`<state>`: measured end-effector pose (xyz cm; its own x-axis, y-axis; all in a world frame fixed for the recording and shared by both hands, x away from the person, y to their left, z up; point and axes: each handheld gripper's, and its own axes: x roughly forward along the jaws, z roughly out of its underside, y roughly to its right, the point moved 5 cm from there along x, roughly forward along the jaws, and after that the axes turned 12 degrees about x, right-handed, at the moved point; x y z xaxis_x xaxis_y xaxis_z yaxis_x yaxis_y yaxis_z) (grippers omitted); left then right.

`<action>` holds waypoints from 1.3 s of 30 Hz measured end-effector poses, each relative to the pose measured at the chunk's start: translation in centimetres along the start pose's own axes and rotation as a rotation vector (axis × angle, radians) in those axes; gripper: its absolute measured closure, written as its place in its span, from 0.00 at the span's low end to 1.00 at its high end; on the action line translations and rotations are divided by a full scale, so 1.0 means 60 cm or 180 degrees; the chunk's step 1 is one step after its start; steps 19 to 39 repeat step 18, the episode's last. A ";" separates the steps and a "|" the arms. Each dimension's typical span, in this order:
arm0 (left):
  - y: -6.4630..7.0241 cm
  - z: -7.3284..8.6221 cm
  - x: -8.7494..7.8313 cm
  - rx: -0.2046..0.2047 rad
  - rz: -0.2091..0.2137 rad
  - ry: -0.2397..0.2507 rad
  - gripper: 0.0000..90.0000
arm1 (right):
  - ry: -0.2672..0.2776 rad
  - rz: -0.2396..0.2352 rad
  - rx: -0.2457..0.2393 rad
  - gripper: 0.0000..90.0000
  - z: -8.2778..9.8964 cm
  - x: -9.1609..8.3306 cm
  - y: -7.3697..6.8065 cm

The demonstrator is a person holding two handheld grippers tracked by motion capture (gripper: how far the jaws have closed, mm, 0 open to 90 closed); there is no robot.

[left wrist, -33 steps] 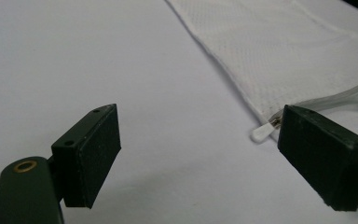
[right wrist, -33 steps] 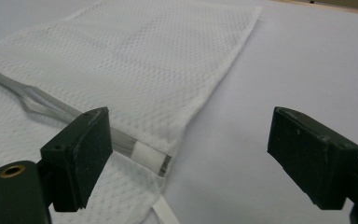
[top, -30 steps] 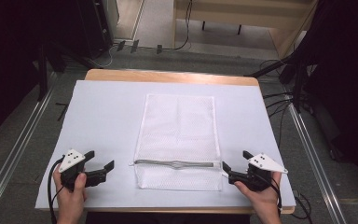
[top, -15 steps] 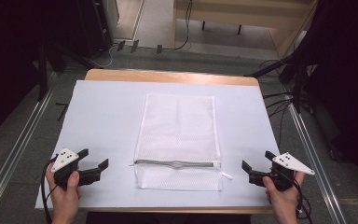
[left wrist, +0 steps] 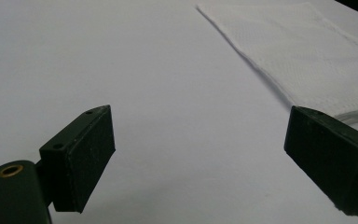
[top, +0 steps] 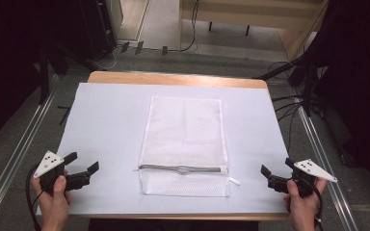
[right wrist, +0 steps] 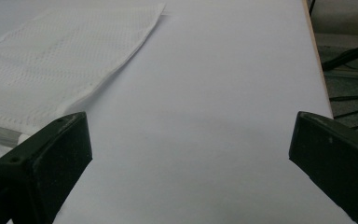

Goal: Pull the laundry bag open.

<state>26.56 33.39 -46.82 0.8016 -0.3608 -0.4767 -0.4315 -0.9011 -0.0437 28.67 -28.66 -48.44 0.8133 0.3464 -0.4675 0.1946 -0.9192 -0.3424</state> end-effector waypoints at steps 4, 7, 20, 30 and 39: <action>-0.012 0.005 -0.007 -0.0039 -0.0051 -0.0008 0.09 | 0.0014 0.0021 0.0080 0.00 0.000 -0.003 0.014; -0.016 0.006 -0.010 -0.0079 -0.0063 0.0013 0.10 | 0.0011 0.0022 0.0100 0.00 -0.001 -0.003 0.018; -0.009 0.003 0.000 -0.0039 -0.0006 -0.0001 0.09 | 0.0051 0.0064 0.0102 0.00 -0.003 -0.010 0.025; -0.009 0.003 0.000 -0.0039 -0.0006 -0.0001 0.09 | 0.0051 0.0064 0.0102 0.00 -0.003 -0.010 0.025; -0.009 0.003 0.000 -0.0039 -0.0006 -0.0001 0.09 | 0.0051 0.0064 0.0102 0.00 -0.003 -0.010 0.025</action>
